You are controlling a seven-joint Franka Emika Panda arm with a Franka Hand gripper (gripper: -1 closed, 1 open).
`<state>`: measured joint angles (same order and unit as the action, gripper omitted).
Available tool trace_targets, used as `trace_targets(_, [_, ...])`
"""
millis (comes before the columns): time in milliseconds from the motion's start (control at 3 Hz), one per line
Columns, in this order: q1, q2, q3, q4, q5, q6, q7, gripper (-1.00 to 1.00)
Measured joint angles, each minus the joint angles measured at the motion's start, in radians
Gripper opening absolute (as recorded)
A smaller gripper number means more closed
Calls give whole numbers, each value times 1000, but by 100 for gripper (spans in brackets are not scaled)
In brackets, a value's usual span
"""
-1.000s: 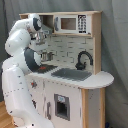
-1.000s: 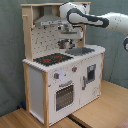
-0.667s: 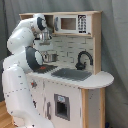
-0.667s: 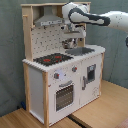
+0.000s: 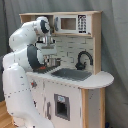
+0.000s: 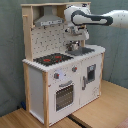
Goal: Play with the kitchen
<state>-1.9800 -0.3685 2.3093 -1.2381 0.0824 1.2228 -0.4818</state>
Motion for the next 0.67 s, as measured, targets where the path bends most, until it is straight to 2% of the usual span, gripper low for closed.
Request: trace_targets(667, [54, 98, 0, -158, -71, 49, 90, -100])
